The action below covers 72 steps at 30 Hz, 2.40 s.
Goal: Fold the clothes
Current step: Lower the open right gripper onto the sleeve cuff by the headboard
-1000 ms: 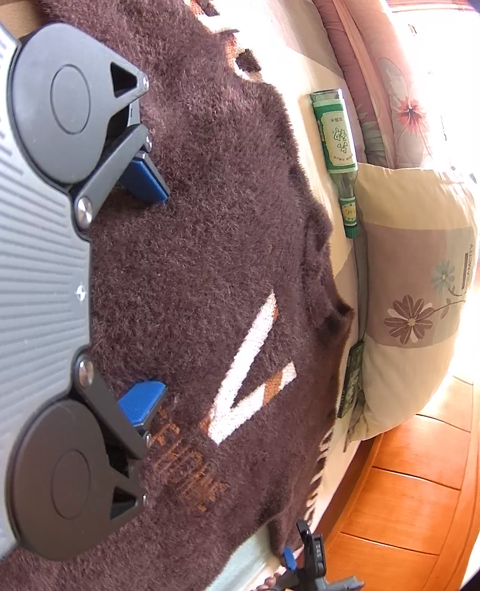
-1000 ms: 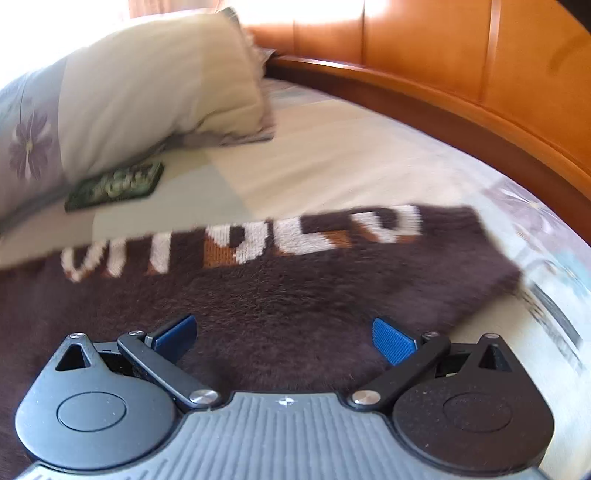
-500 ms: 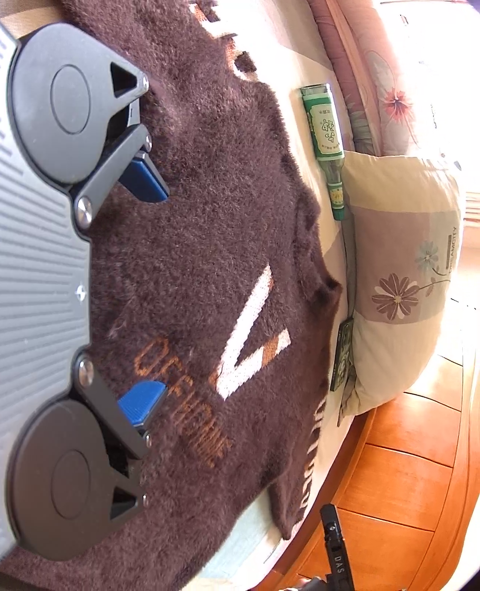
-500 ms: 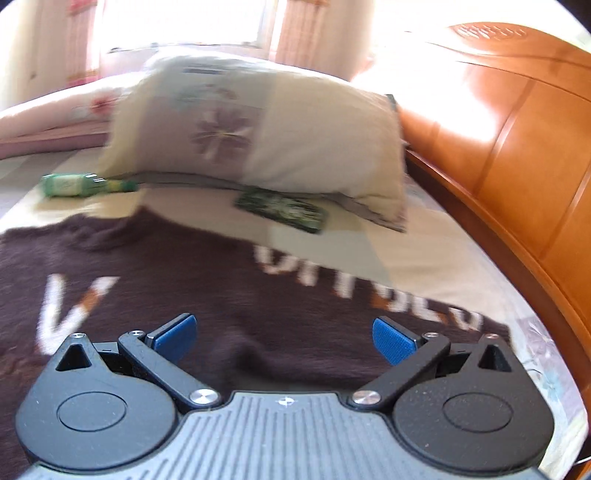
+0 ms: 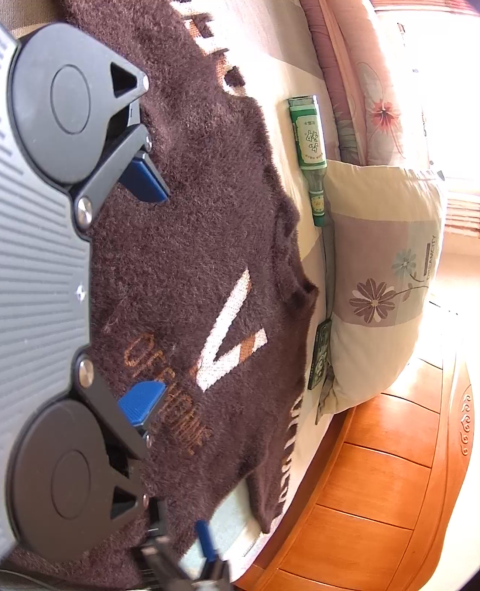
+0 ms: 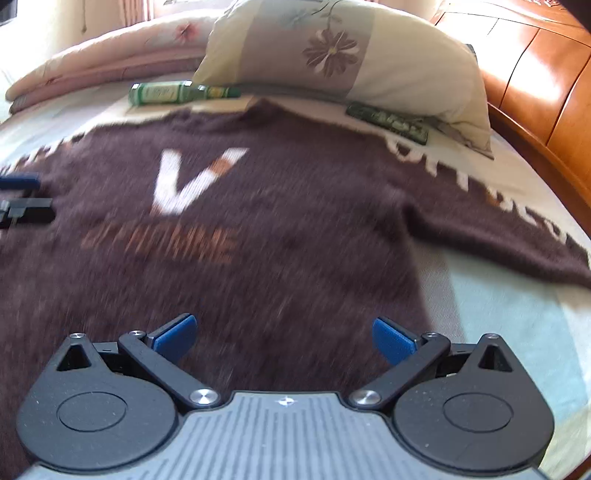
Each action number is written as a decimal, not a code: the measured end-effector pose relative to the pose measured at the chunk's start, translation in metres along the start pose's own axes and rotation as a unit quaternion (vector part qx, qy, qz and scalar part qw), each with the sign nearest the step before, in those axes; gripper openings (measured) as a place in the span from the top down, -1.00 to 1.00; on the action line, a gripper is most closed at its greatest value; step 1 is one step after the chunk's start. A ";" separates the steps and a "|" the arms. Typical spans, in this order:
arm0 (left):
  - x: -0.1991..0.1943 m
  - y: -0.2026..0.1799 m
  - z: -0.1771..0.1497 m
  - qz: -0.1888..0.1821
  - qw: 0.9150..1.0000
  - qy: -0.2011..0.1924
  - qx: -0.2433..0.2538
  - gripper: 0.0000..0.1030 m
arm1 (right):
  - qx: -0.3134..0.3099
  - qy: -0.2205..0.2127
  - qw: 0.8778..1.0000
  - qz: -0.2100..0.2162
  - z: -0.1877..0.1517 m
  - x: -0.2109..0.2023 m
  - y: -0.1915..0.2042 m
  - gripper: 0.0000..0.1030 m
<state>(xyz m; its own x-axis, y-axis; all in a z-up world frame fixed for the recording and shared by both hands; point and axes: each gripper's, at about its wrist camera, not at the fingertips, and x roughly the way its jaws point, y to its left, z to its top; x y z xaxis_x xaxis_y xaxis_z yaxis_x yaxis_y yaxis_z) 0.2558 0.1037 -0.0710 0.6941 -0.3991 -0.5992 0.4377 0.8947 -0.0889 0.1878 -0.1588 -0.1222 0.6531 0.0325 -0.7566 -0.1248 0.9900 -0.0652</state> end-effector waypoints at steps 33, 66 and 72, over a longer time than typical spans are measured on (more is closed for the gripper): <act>0.007 -0.023 -0.003 -0.028 0.999 0.028 0.008 -0.99 | -0.041 -0.007 0.998 0.051 -0.077 -0.062 0.054 -1.00; 0.049 -0.071 -0.001 -0.064 0.995 0.048 0.064 -0.99 | 0.219 -0.072 0.970 0.073 -0.068 -0.039 -0.076 -1.00; 0.054 -0.076 -0.006 -0.055 0.994 0.043 0.085 -0.99 | 0.322 -0.110 0.936 0.089 -0.050 -0.025 -0.143 -1.00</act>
<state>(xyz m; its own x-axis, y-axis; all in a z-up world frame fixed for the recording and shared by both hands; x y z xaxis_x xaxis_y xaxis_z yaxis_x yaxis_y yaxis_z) 0.2566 0.0154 -0.1012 0.5883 -0.4665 -0.6605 0.6030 0.7974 -0.0261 0.1516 -0.3081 -0.1265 0.8122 0.1610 -0.5607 0.1845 0.8409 0.5088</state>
